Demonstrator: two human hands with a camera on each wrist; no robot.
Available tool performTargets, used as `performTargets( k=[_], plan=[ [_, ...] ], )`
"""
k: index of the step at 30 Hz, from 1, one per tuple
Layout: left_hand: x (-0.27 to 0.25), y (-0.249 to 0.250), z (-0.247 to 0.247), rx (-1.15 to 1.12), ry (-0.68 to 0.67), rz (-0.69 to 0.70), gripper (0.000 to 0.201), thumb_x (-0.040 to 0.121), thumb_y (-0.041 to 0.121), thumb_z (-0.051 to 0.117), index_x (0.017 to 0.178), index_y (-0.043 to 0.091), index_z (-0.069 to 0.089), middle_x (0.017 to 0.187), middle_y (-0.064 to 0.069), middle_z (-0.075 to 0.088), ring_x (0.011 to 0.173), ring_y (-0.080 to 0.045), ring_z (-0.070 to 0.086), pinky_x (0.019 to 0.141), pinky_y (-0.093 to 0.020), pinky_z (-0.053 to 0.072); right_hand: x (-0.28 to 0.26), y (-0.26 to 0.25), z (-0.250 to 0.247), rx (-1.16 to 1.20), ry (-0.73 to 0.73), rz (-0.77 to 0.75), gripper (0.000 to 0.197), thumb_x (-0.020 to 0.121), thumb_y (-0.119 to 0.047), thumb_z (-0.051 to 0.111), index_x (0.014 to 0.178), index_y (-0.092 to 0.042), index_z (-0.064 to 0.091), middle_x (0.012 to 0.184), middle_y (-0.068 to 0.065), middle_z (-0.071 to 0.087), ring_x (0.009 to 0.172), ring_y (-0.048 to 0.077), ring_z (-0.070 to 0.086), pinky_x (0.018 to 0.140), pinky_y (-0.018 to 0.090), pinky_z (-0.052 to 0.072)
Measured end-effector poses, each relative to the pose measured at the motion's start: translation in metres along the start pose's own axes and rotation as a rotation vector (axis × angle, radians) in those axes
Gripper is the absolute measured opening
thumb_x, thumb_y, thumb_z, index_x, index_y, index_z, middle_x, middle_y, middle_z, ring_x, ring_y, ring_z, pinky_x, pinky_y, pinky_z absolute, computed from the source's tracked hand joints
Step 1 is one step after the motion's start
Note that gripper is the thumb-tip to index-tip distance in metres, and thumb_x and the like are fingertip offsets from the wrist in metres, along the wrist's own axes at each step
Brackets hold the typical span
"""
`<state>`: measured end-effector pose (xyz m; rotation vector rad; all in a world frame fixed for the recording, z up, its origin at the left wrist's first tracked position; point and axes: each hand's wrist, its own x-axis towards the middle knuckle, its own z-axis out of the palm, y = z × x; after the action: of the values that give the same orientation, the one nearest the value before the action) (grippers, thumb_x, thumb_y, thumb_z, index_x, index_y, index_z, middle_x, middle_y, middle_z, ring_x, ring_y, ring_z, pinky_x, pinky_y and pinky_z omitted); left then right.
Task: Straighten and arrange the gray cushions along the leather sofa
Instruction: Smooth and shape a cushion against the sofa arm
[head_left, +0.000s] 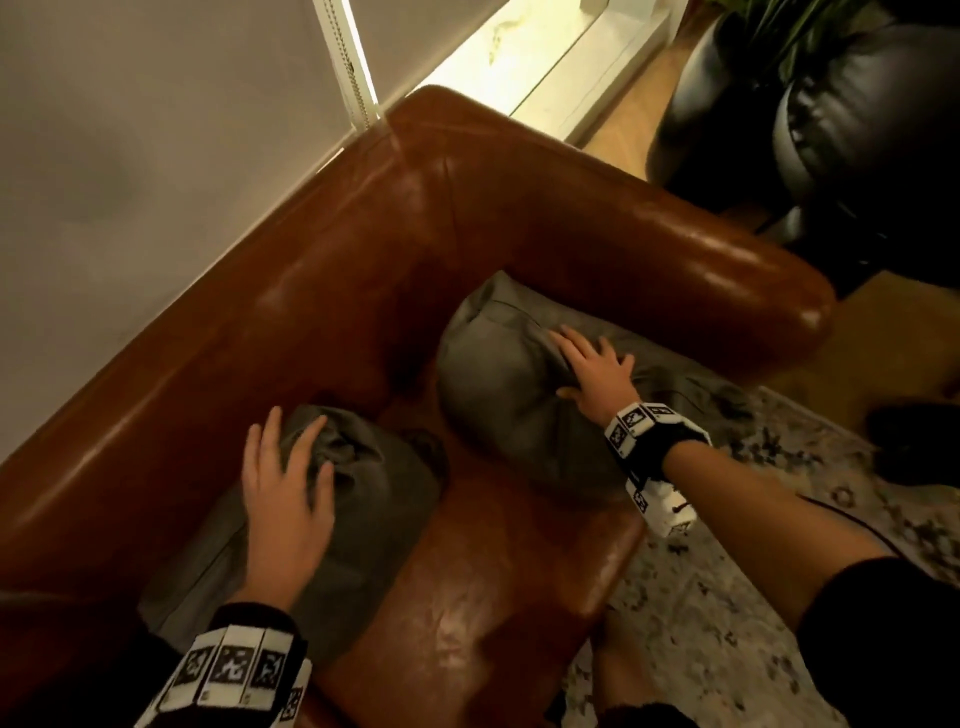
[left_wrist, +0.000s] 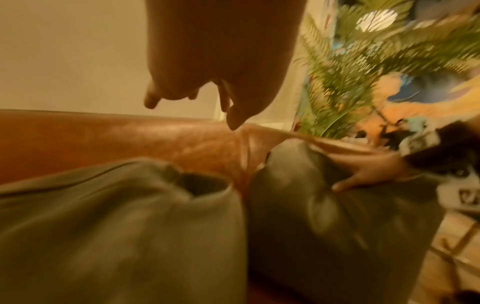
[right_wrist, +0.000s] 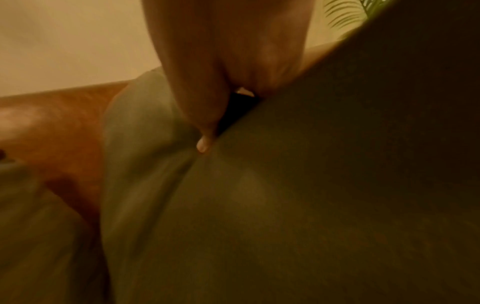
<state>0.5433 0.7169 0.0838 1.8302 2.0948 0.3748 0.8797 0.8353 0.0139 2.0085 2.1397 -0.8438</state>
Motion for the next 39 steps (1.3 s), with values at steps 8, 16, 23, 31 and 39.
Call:
performTargets(
  k=[8,16,23,31,39],
  plan=[
    [0.121,0.112,0.029,-0.356,-0.236,-0.039,0.037,0.098,0.030,0.042,0.123,0.009,0.058,0.126,-0.009,0.059,0.120,-0.022,0.052,0.094,-0.024,0.035,-0.044,0.030,-0.044,0.472,0.468,0.033,0.036,0.090,-0.035,0.056,0.123,-0.022,0.056,0.127,0.005,0.054,0.124,0.024,0.044,0.102,0.044,0.033],
    [0.197,0.140,0.106,-0.425,-0.641,-0.328,0.047,0.091,0.052,0.045,0.087,0.013,0.071,0.106,-0.018,0.069,0.104,-0.031,0.063,0.101,-0.047,0.044,-0.142,0.107,0.021,0.710,0.414,0.622,0.059,0.081,-0.062,0.049,0.079,-0.004,0.062,0.076,0.014,0.065,0.076,0.029,0.062,0.062,0.036,0.046],
    [0.191,0.158,0.115,-0.379,-0.476,-0.292,0.060,0.095,0.049,0.037,0.076,-0.001,0.063,0.083,-0.017,0.065,0.085,-0.032,0.061,0.080,-0.039,0.047,-0.091,0.095,0.047,1.483,0.224,0.756,0.078,0.068,-0.072,0.058,0.113,-0.009,0.063,0.108,0.010,0.070,0.094,0.019,0.068,0.080,0.033,0.055],
    [0.205,0.171,0.100,-0.377,-0.268,-0.272,0.049,0.093,0.041,0.049,0.109,-0.004,0.064,0.109,-0.022,0.066,0.106,-0.034,0.059,0.090,-0.040,0.045,-0.085,0.116,0.009,1.868,0.072,0.704,0.083,0.036,-0.026,0.094,0.108,0.000,0.062,0.092,0.012,0.072,0.071,0.013,0.071,0.056,0.022,0.055],
    [0.190,0.168,0.083,-0.289,-0.016,-0.017,0.034,0.085,0.033,0.064,0.100,0.003,0.062,0.101,-0.014,0.062,0.097,-0.027,0.057,0.086,-0.037,0.044,-0.125,0.146,-0.037,1.285,0.428,0.577,0.006,0.093,-0.014,0.051,0.087,-0.016,0.054,0.089,0.007,0.051,0.070,0.018,0.050,0.058,0.029,0.041]
  ],
)
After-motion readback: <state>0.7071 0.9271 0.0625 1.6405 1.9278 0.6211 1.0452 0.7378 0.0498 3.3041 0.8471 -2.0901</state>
